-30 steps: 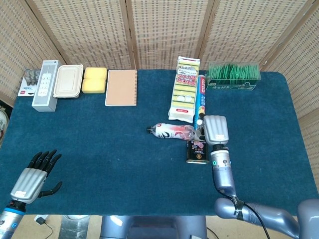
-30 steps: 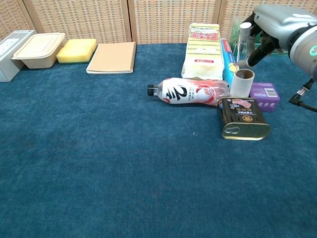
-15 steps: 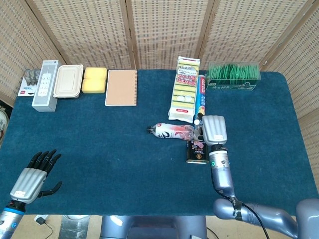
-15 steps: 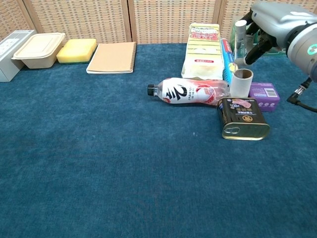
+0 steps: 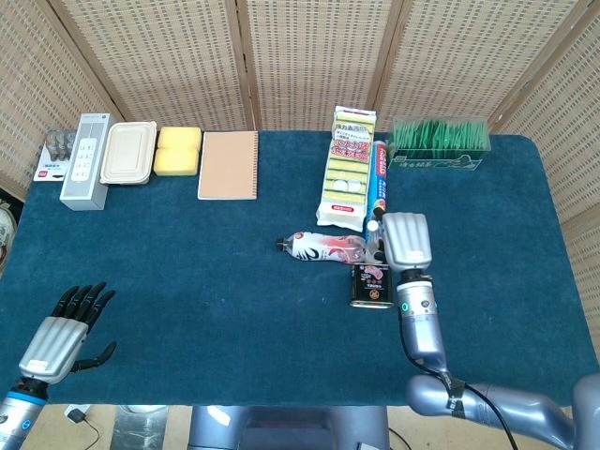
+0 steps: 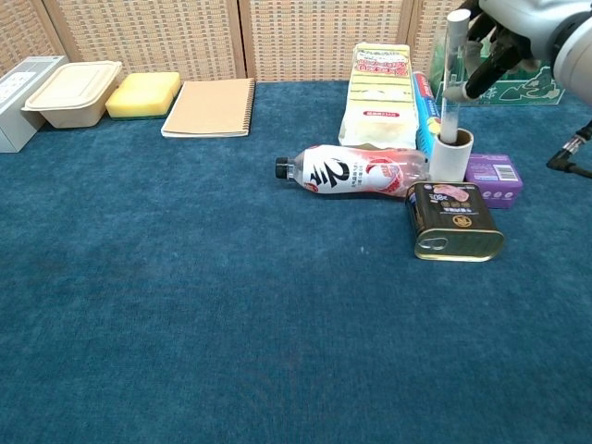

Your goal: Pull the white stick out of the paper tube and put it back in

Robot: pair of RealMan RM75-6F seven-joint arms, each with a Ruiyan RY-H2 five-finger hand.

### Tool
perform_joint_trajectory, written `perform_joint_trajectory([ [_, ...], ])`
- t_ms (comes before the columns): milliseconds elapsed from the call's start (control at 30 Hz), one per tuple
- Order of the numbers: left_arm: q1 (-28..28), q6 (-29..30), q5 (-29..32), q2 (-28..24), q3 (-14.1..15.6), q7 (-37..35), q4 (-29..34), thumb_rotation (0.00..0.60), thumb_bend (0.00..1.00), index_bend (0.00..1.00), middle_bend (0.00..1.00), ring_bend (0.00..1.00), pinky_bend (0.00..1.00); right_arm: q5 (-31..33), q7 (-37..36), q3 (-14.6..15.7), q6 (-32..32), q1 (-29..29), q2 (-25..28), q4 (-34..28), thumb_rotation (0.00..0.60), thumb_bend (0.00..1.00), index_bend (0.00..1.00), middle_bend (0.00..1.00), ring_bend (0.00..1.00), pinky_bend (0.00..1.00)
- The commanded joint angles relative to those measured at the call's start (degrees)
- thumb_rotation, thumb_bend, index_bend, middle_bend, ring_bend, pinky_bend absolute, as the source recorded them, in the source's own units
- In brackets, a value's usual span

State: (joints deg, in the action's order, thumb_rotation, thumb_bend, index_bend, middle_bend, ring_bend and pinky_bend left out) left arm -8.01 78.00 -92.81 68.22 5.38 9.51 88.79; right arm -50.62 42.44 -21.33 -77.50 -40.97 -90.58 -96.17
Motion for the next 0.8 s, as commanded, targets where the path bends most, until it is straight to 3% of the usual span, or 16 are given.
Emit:
perform_joint_trajectory([
  [33,0.02,0.08,-0.05,-0.02,0.00,-0.05,0.03,0.345,0.31,0.01,0.00,0.00,0.04,0.50,1.21,-0.35,-0.52,-0.13,1.10,-1.61,0.600,0.33,0.62,0.71,0.83,0.81],
  [800,0.29,0.78,-0.81,-0.11,0.25,-0.21,0.00,0.343,0.31,0.01,0.00,0.00,0.04,3.09,7.97,-2.87,-5.21,-1.30,9.27,-14.77,0.600,0.33,0.65,0.74,0.87,0.83],
])
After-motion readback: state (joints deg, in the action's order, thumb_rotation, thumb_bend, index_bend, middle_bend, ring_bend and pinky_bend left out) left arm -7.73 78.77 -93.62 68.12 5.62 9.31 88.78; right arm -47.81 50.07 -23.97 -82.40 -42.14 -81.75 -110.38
